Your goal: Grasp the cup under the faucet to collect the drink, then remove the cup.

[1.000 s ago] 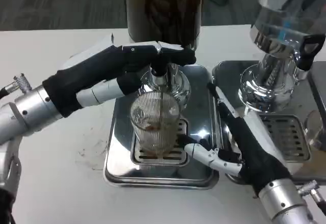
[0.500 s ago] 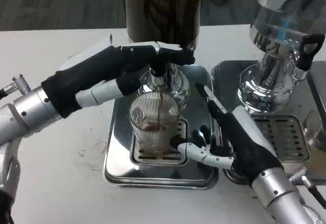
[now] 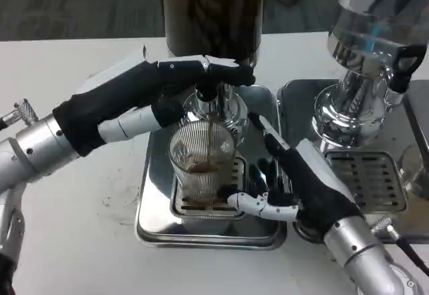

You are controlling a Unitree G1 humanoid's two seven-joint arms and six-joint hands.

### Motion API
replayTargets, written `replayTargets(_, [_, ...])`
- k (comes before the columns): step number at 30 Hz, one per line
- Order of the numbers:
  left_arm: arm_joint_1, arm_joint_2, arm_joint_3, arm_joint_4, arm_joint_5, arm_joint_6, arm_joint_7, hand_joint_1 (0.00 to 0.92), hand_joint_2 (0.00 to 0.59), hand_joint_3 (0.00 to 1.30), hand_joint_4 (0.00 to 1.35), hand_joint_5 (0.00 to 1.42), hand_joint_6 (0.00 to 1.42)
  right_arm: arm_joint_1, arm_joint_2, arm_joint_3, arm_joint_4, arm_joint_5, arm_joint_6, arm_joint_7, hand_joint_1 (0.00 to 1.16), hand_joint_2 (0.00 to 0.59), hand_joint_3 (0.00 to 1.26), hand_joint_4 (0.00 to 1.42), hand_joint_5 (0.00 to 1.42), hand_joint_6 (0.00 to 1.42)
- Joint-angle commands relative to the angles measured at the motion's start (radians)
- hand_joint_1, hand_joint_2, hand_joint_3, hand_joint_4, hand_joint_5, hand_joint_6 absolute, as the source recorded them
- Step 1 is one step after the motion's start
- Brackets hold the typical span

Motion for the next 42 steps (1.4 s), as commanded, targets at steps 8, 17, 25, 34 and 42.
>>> replayTargets(8, [0.047, 0.032, -0.02, 0.011, 0.04, 0.017, -0.015, 0.0, 0.076, 0.33, 0.2, 0.19, 0.12, -0.048, -0.007, 0.022, 0.03, -0.03, 0.011, -0.003, 0.76, 0.191, 0.0, 0.0, 0.0, 0.05])
replayTargets(17, [0.052, 0.034, -0.019, 0.006, 0.04, 0.015, -0.013, 0.0, 0.076, 0.33, 0.2, 0.19, 0.12, -0.076, 0.016, 0.03, 0.068, -0.034, 0.007, -0.014, 0.73, 0.183, 0.0, 0.0, 0.0, 0.05])
replayTargets(25, [0.062, 0.038, -0.019, -0.005, 0.04, 0.017, -0.008, 0.0, 0.077, 0.33, 0.2, 0.19, 0.12, -0.095, 0.022, 0.037, 0.09, -0.035, 0.01, -0.013, 0.71, 0.187, 0.0, 0.0, 0.0, 0.05])
replayTargets(34, [0.073, 0.046, -0.023, -0.018, 0.041, 0.016, -0.001, 0.0, 0.077, 0.33, 0.2, 0.19, 0.12, -0.114, 0.033, 0.039, 0.113, -0.032, 0.007, -0.017, 0.7, 0.188, 0.0, 0.0, 0.0, 0.06])
replayTargets(42, [0.082, 0.052, -0.027, -0.029, 0.051, 0.005, 0.007, 0.0, 0.077, 0.33, 0.2, 0.19, 0.12, -0.127, 0.039, 0.039, 0.128, -0.035, 0.007, -0.018, 0.69, 0.191, 0.0, 0.0, 0.0, 0.06])
